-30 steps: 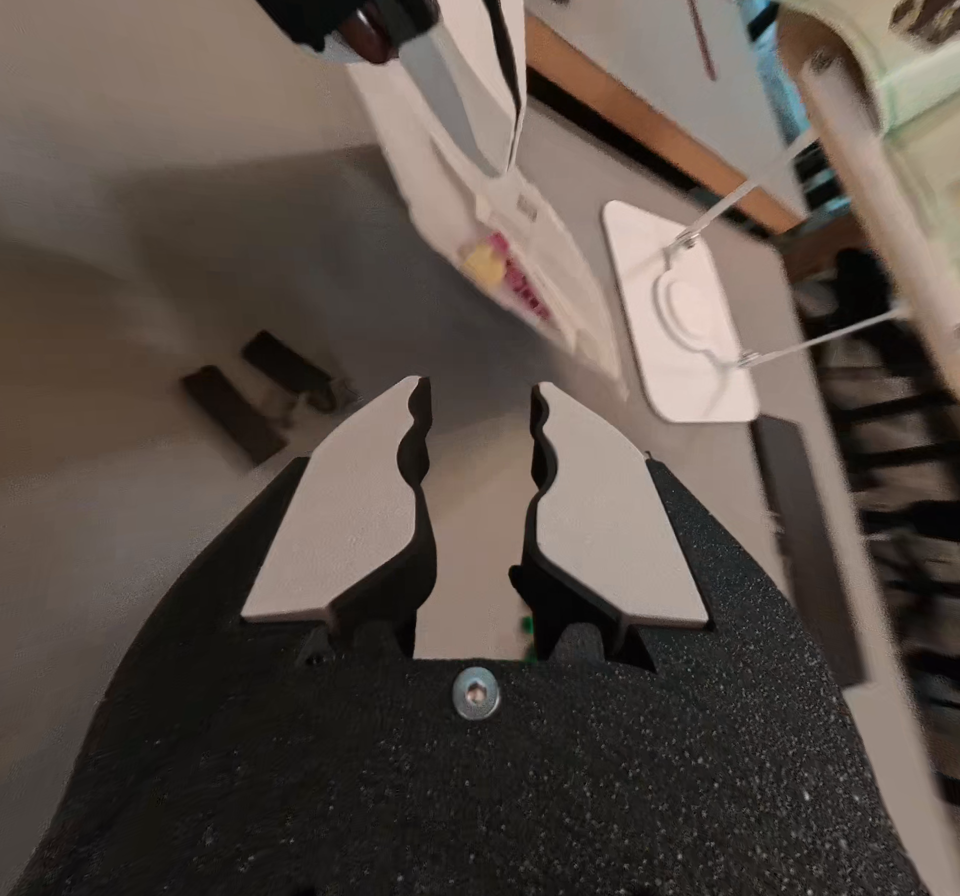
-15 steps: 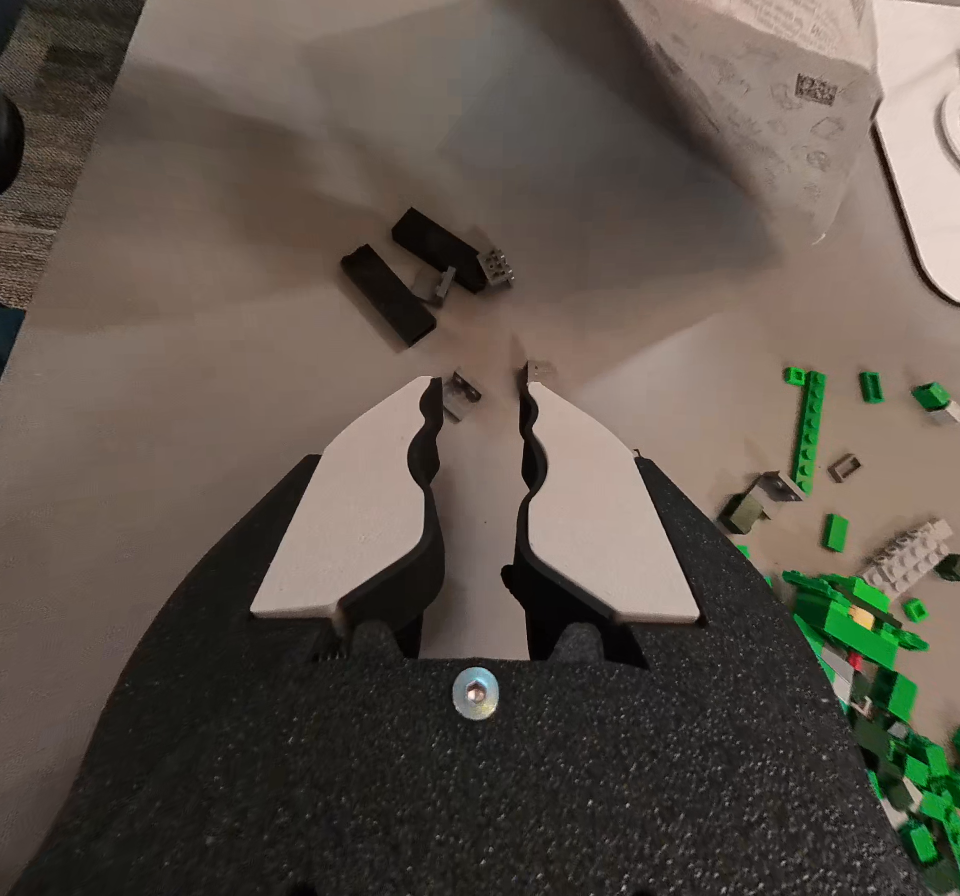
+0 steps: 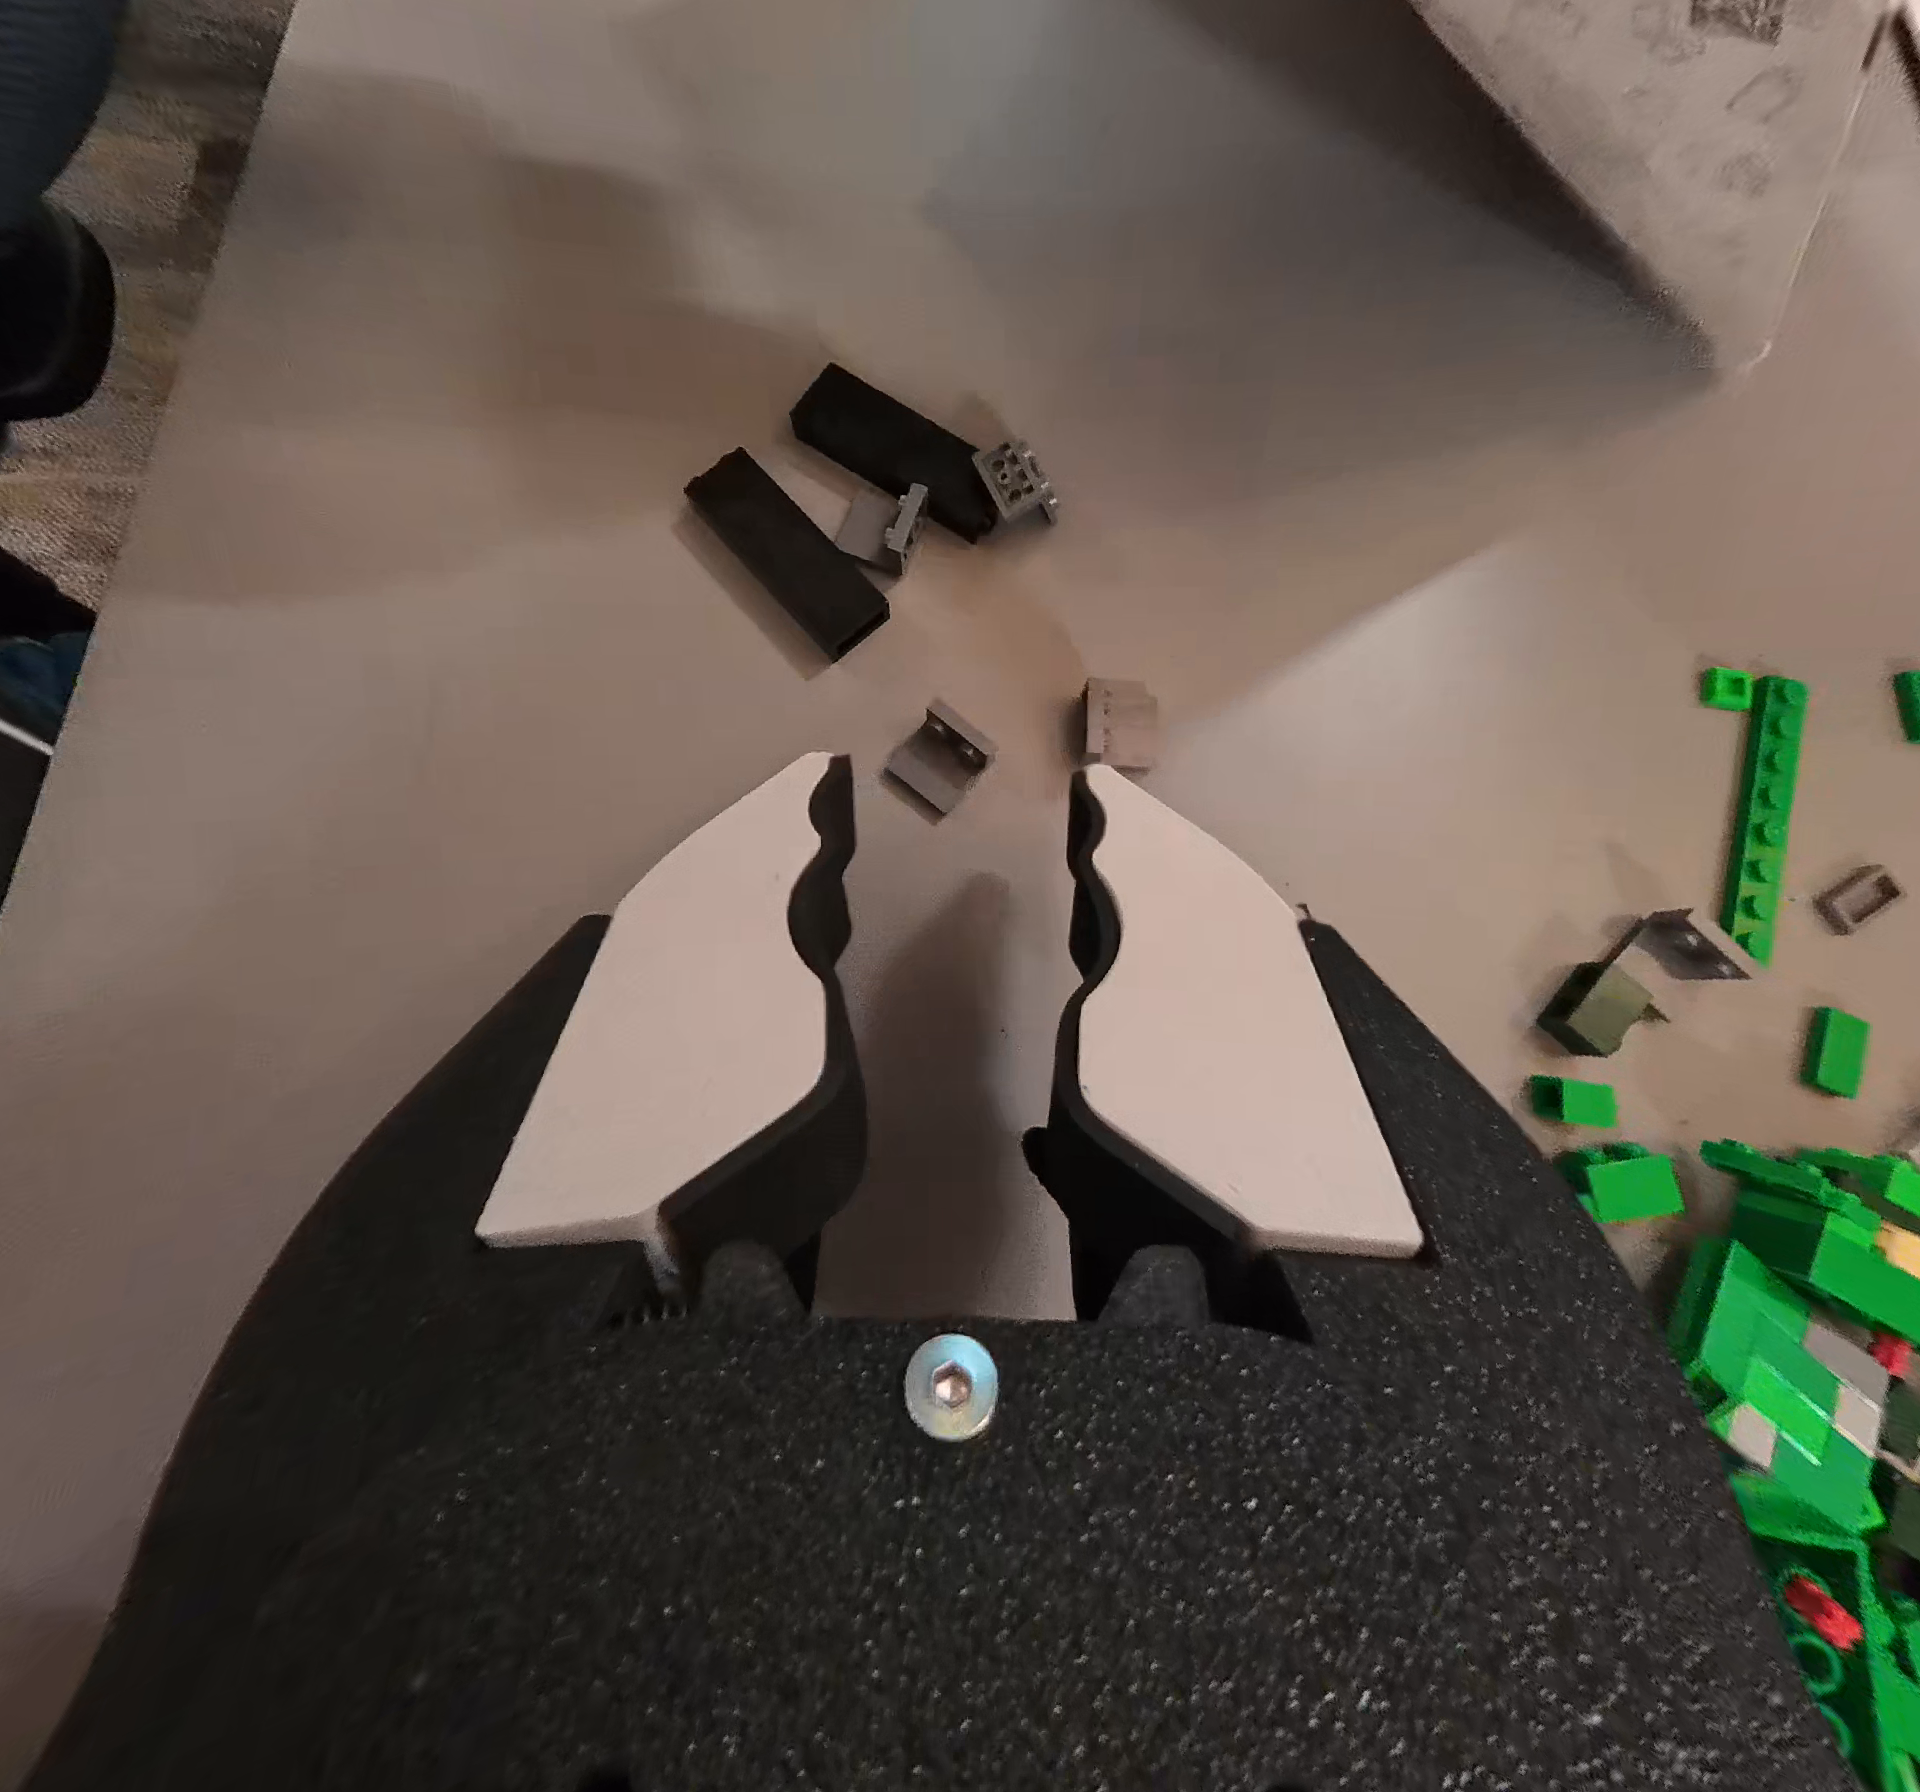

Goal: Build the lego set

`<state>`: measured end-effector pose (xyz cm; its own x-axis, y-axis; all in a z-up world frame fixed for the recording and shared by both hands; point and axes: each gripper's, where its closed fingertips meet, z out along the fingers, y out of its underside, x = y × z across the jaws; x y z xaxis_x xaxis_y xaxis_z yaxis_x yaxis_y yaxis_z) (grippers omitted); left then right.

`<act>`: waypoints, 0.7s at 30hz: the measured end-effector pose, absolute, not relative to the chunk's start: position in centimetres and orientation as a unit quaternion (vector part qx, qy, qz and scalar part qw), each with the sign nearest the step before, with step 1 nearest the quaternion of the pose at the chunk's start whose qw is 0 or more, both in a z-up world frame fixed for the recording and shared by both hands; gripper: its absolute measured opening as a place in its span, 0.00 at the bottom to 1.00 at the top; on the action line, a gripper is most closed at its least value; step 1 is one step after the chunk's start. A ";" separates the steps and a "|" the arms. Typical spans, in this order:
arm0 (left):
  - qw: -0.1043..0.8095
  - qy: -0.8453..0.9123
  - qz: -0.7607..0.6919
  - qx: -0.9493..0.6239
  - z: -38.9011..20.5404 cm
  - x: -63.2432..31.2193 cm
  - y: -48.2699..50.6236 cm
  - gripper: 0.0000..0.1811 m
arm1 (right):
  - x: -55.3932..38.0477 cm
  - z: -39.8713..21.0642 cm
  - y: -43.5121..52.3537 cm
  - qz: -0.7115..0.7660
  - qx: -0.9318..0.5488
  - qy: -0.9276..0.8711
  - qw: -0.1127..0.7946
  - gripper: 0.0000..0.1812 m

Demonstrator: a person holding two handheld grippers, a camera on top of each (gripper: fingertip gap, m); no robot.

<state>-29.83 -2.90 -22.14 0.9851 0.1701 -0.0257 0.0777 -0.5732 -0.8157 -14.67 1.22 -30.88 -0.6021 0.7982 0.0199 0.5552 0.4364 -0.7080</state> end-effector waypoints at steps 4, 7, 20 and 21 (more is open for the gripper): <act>0.458 -0.068 0.048 -0.885 -22.1 -29.9 -3.0 0.00 | -14.5 -31.3 1.3 0.329 -0.423 -0.824 0.184 0.20; 0.458 -0.067 0.047 -0.885 -22.1 -29.9 -3.0 0.00 | -14.5 -31.8 1.2 0.321 -0.434 -0.821 0.186 0.20; 0.450 -0.055 0.042 -0.891 -22.6 -29.3 -2.5 0.00 | -15.4 -33.0 -0.2 0.294 -0.404 -0.847 0.179 0.11; 0.450 -0.054 0.041 -0.891 -22.6 -29.3 -2.5 0.00 | -15.4 -32.9 -0.2 0.290 -0.402 -0.850 0.181 0.11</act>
